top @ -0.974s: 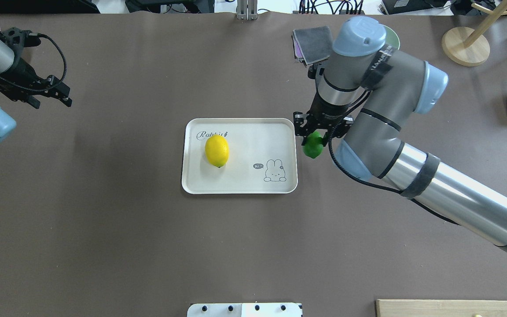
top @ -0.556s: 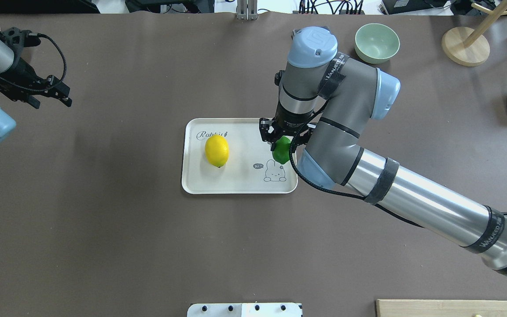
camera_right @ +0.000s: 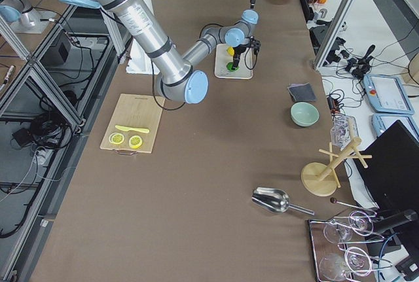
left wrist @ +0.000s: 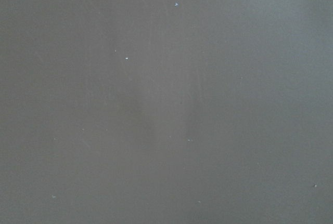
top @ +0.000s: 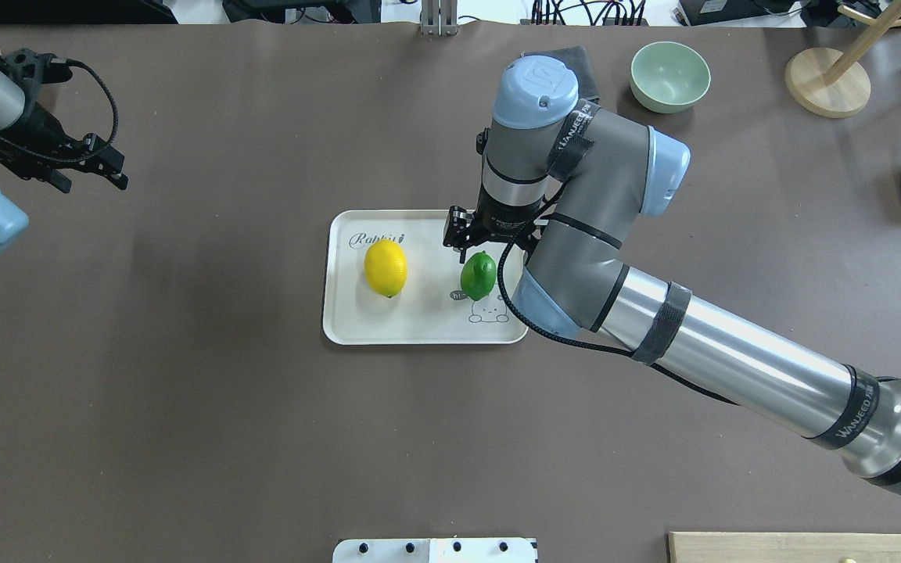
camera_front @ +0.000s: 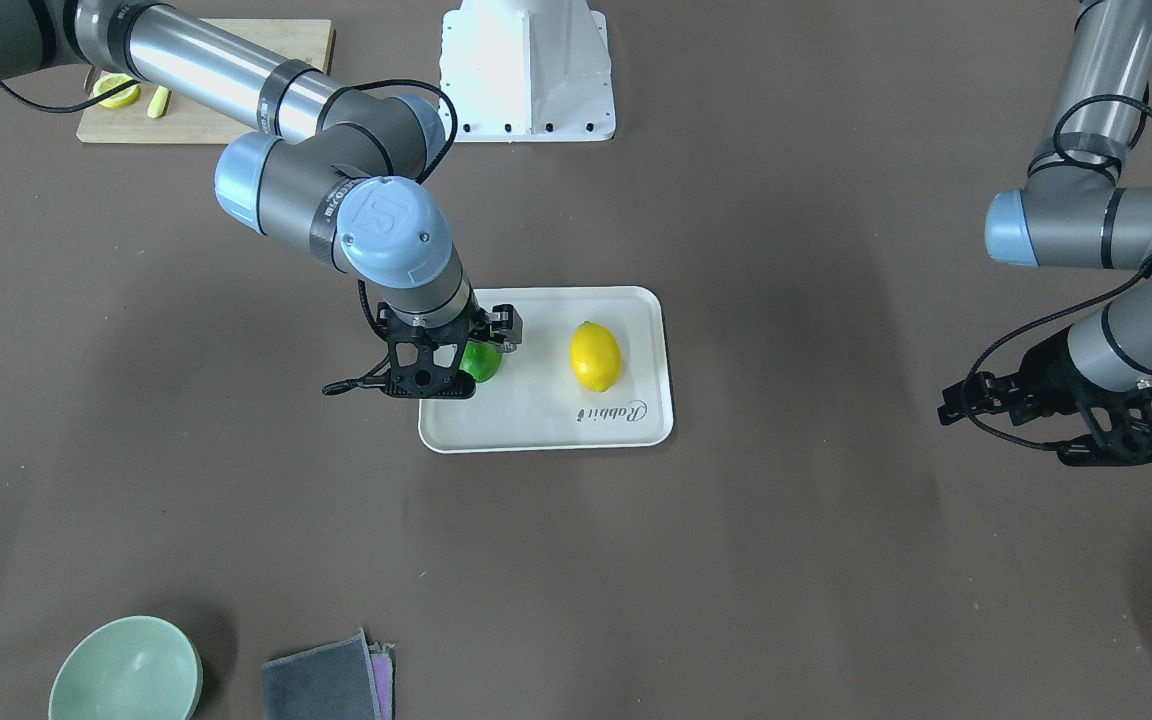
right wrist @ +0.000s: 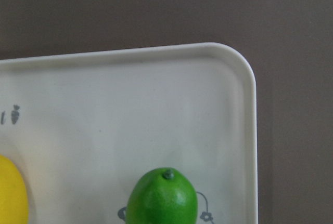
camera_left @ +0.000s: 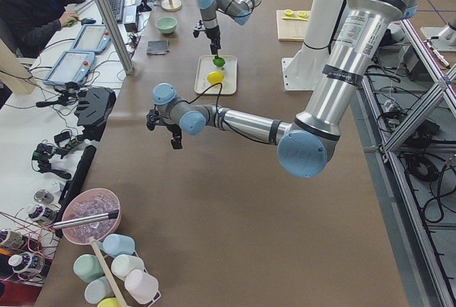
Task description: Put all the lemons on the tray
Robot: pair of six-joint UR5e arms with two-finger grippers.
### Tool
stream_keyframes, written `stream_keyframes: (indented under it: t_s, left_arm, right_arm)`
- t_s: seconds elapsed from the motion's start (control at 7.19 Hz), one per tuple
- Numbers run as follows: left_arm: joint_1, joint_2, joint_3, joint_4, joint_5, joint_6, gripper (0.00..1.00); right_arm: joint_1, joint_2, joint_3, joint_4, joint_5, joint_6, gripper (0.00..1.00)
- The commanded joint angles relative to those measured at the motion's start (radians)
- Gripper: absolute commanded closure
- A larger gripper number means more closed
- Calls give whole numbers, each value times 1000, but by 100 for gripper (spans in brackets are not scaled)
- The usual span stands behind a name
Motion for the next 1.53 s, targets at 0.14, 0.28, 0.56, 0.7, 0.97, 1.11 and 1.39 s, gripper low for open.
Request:
stream_keyframes:
  t_s: [0.14, 0.28, 0.56, 0.7, 0.97, 1.11, 1.39]
  left_arm:
    - [-27, 9, -14, 0, -42, 3, 3]
    - [-41, 11, -12, 0, -41, 15, 3]
    - [-99, 29, -9, 9, -42, 96, 3]
    - [-146, 35, -11, 47, -42, 188, 3]
    - [-284, 32, -32, 298, -44, 501, 3]
    - [-334, 31, -58, 453, -35, 646, 3]
    - [-433, 37, -81, 599, -28, 808, 3]
  right_arm:
    - [100, -43, 1, 5, 85, -43, 0]
    - [153, -110, 30, 2, 112, -143, 0]
    - [276, -342, 177, 2, 117, -329, 0]
    - [360, -473, 237, -1, 132, -520, 0]
    - [547, -639, 253, -1, 156, -821, 0]
    - [650, -726, 250, -5, 169, -1014, 0]
    - [819, -817, 251, -79, 169, -1259, 0]
